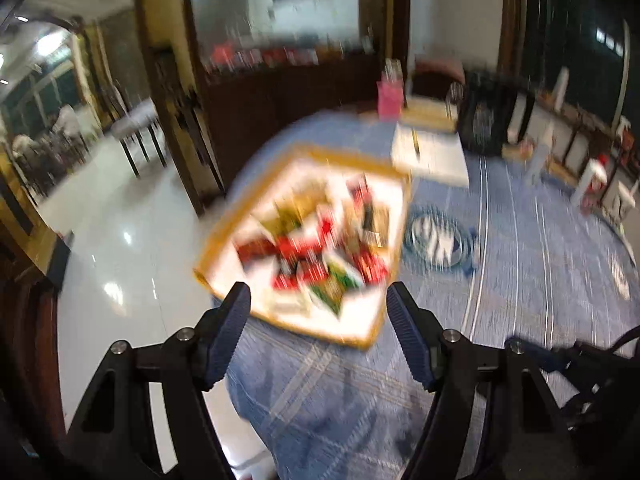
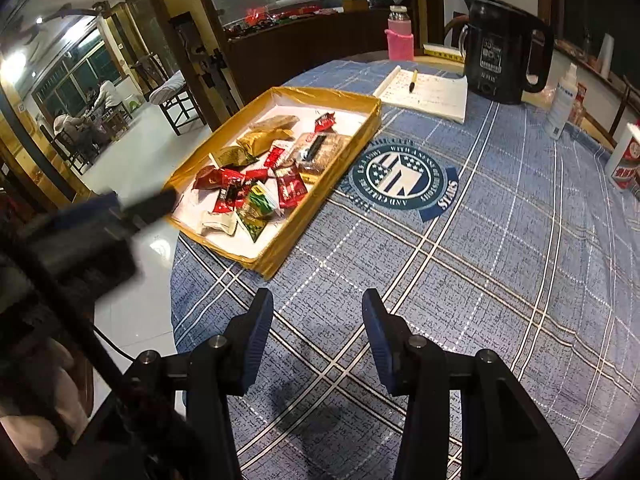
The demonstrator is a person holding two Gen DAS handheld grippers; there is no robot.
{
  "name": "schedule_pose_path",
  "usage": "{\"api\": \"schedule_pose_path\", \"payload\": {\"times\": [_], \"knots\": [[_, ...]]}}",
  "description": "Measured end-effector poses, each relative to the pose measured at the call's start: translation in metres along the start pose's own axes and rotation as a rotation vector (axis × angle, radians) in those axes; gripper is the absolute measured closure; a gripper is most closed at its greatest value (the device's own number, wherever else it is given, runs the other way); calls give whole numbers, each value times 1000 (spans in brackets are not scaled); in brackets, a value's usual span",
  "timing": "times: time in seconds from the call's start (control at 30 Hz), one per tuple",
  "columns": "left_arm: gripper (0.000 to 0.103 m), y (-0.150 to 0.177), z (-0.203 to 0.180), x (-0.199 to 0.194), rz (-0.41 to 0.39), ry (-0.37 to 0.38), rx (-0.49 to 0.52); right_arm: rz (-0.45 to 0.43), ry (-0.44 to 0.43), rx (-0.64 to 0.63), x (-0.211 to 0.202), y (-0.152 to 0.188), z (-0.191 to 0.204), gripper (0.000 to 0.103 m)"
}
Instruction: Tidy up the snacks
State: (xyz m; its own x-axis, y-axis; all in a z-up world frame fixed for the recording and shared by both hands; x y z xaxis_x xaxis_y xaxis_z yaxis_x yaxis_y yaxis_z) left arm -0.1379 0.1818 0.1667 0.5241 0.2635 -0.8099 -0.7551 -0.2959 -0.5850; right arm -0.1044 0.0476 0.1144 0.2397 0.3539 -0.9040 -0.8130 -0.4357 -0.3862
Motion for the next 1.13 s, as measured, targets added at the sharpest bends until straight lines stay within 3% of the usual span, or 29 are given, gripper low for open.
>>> {"api": "schedule_pose_path", "payload": {"times": [0.07, 0.13, 0.3, 0.47, 1.0, 1.13], "knots": [[21, -3, 5, -29, -121, -27, -6, -22, 9, -12, -6, 0, 3, 57], [17, -5, 6, -55, -210, -61, 17, -48, 18, -26, -12, -1, 7, 57], [16, -3, 8, -73, -251, -143, 63, -99, 21, -53, -24, -1, 16, 53], [16, 2, 15, -60, -165, -72, 41, -123, 20, -73, -28, -3, 24, 52], [16, 16, 47, -19, -10, -92, -43, -97, 75, -139, -11, -1, 50, 51], [16, 15, 54, 0, 64, -66, -73, -89, 96, -124, -7, -2, 47, 50]]}}
Point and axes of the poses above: each gripper's, at about its wrist camera, not at the fingertips, and x roughly the way its jaws point, z to its left, y to its underside, the point moved 1 cm from there along x, roughly the way its jaws point, and after that the axes turned 12 degrees about z, right-handed, at the moved point
